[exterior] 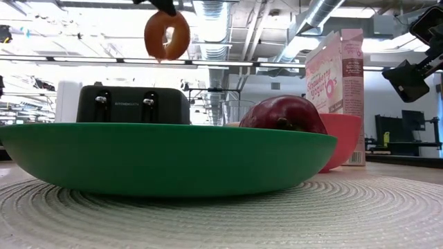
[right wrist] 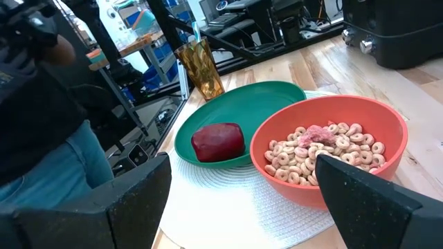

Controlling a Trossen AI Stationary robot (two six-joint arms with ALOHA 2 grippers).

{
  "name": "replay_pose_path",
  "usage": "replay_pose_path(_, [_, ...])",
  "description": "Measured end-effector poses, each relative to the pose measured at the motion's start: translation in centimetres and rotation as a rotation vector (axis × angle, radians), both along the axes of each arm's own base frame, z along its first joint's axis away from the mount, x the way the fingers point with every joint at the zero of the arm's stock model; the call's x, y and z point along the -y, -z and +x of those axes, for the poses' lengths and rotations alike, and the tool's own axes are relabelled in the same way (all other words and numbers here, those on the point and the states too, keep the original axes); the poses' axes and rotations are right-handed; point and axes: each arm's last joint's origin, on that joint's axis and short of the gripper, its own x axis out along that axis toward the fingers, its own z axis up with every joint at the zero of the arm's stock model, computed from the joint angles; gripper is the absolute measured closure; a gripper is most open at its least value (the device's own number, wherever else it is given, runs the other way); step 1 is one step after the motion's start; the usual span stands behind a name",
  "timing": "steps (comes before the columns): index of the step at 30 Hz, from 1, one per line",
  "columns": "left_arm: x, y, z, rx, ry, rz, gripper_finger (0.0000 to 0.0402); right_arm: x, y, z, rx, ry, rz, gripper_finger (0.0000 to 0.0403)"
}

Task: Arrange a breakfast setting
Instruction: Put the toasted bread into the plate

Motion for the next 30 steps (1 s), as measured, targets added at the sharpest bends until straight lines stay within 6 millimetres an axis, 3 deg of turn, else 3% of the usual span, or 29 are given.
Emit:
replay_pose_path(4, [2.4, 0.4, 0.2, -0.008, 0.055, 0.021, 0.0381, 0.0, 0.0, 0.0, 0.000, 0.000, 0.000, 0.0025])
replay_pose_path(15, [7.9, 4.0, 1.0, -0.010, 0.203, 0.041, 0.0381, 0.0, 0.0, 0.0, 0.000, 0.000, -0.001, 0.0025])
replay_pose_path(30, [11.3, 10.6, 2.4, 0.058, 0.367, 0.060, 0.0381, 0.0, 0.0, 0.0, -0.001, -0.001, 0.000, 0.0025])
